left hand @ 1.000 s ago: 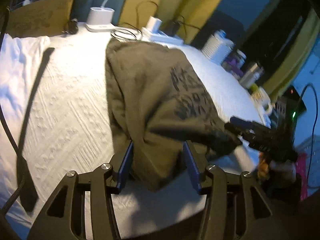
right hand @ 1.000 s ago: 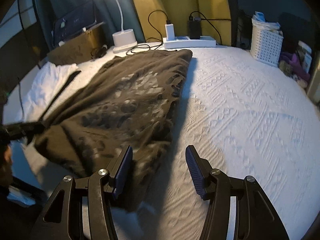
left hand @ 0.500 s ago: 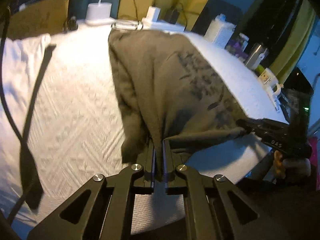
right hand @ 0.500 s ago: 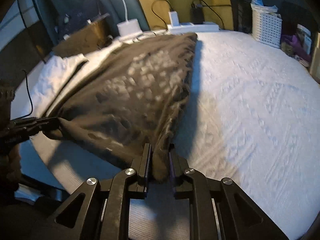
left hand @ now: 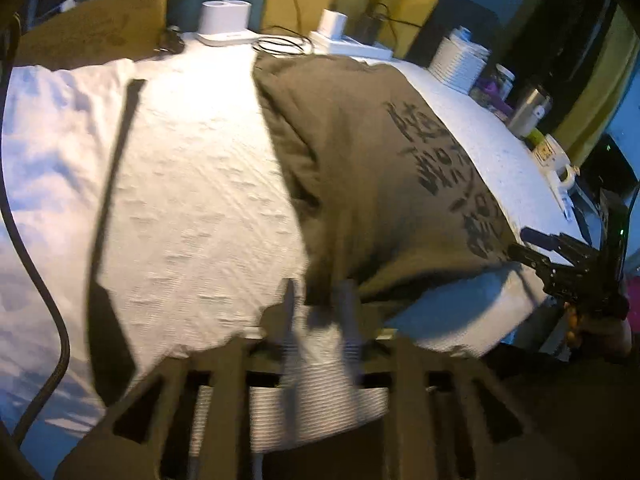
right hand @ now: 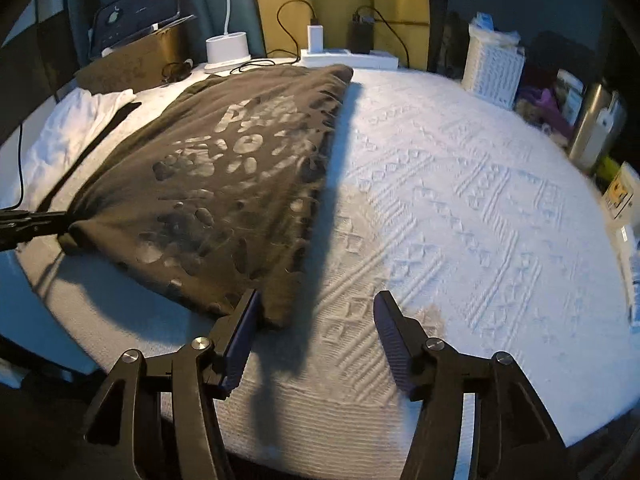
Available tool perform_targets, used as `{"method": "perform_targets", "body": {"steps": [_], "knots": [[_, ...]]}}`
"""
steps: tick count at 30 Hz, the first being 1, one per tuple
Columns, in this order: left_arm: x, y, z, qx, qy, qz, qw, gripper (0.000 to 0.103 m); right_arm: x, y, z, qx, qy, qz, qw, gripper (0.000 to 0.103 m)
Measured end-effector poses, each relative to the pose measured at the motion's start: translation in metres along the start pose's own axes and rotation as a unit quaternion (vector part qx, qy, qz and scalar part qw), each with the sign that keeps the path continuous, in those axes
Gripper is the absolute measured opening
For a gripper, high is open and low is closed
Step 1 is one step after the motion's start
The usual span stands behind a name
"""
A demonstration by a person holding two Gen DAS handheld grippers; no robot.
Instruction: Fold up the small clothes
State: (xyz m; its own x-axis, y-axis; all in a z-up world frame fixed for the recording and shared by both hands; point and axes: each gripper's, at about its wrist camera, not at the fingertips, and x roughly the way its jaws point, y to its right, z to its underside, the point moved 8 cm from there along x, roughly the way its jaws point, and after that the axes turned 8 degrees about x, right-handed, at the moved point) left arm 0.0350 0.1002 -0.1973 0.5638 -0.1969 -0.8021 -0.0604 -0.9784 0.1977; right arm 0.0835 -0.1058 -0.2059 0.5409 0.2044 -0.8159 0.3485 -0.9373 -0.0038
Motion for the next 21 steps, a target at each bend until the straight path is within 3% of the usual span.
{"method": "perform_targets", "body": {"steps": [6, 8, 11, 21], "knots": [[-0.014, -0.03, -0.023, -0.022, 0.022, -0.047, 0.9984, 0.034, -0.008, 0.006, -0.014, -0.005, 0.006, 0.003, 1.0, 0.06], [-0.011, -0.029, -0.034, -0.018, 0.027, -0.049, 0.9983, 0.036, -0.012, 0.009, -0.022, -0.001, 0.012, 0.002, 1.0, 0.06], [-0.002, -0.025, -0.055, -0.016, 0.037, -0.041, 0.9983, 0.055, -0.013, 0.012, -0.036, 0.001, 0.023, 0.001, 1.0, 0.06], [0.047, -0.014, -0.114, 0.009, 0.033, -0.036, 0.9988, 0.056, 0.012, 0.001, -0.078, -0.004, 0.027, -0.02, 0.999, 0.06]]}}
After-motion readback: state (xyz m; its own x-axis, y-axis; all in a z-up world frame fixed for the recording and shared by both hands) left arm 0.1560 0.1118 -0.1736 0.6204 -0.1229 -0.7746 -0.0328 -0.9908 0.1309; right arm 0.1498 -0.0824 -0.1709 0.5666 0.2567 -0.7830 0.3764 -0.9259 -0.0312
